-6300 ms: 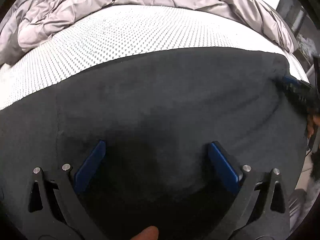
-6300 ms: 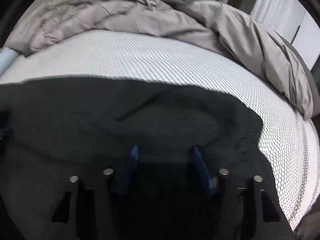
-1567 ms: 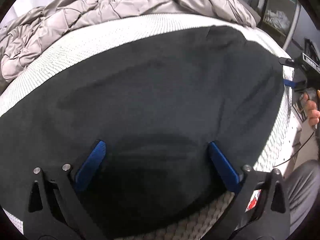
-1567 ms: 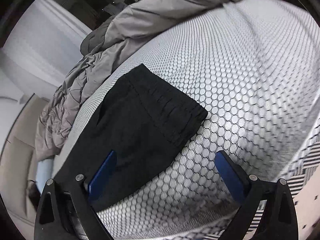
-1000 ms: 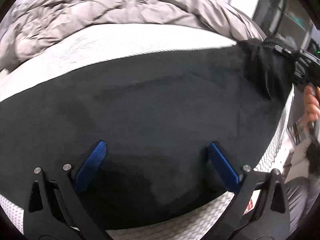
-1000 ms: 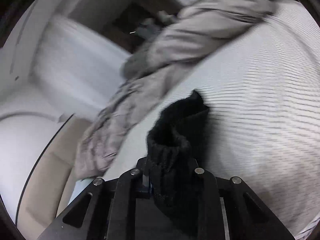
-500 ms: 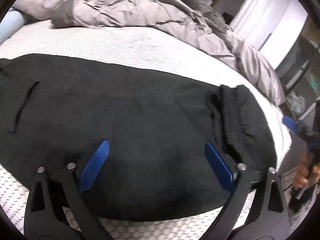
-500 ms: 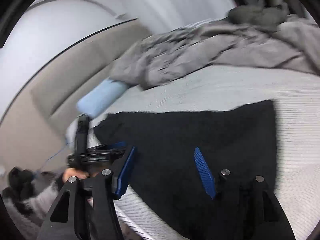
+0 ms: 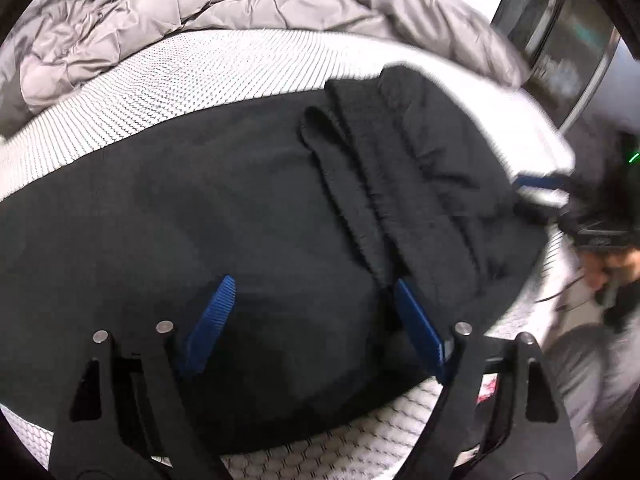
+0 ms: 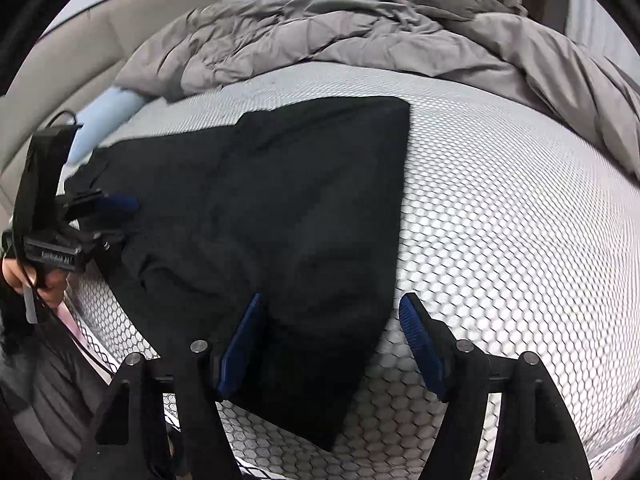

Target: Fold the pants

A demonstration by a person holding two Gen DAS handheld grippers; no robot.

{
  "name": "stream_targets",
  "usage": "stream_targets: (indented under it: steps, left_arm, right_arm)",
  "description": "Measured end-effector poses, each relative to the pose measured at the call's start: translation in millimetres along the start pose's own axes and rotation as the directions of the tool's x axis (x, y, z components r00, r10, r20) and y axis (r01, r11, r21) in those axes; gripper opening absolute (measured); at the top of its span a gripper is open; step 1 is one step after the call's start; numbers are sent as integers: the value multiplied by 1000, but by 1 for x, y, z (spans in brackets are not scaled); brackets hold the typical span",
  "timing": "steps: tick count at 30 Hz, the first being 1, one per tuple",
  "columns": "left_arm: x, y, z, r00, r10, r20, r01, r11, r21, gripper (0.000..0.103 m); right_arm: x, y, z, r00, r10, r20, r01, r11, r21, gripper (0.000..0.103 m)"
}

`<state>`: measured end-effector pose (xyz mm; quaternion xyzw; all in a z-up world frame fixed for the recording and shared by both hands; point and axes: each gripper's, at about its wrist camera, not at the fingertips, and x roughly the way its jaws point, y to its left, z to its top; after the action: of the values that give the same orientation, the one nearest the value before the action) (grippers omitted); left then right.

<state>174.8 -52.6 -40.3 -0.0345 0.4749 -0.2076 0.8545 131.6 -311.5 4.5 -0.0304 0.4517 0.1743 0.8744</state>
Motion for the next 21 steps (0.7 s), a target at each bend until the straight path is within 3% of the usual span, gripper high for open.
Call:
stream_targets:
  steps: [3, 6, 8, 10, 12, 14, 16, 17, 18, 21]
  left_arm:
    - [-13, 18, 7, 989, -129, 67, 136, 983, -119, 81]
    - [2, 27, 19, 957, -282, 73, 291, 927, -237, 81]
    - [23, 23, 26, 941, -338, 30, 333, 902, -274, 81]
    - [47, 18, 32, 933, -359, -19, 340, 899, -275, 81]
    - [61, 13, 40, 931, -365, -10, 350, 899, -262, 81]
    - [68, 14, 46, 909, -416, 14, 401, 865, -301, 81]
    - [74, 14, 49, 910, -413, 24, 396, 853, -339, 63]
    - [77, 13, 50, 916, -400, 18, 381, 858, -345, 37]
    - [78, 12, 51, 924, -383, 17, 364, 862, -353, 28]
    - [68, 6, 52, 933, -351, 77, 356, 874, -331, 13]
  right_arm:
    - [-5, -9, -4, 999, 30, 28, -31, 999, 33, 72]
    - [-10, -13, -5, 998, 51, 42, -54, 996, 77, 72]
    - [-6, -15, -9, 999, 48, 20, -49, 995, 92, 72]
    - [11, -6, -6, 999, 38, -21, -36, 997, 63, 72]
    - [22, 4, -5, 999, 23, -32, -23, 999, 22, 72]
    - [24, 8, -2, 1000, 18, -26, -17, 1000, 16, 72]
    - [25, 8, 0, 999, 22, -24, -21, 999, 29, 73]
    - [26, 9, 1, 999, 20, -25, -19, 999, 29, 73]
    - [27, 10, 1, 999, 18, -27, -18, 999, 29, 74]
    - [31, 11, 5, 999, 17, -27, -17, 999, 31, 74]
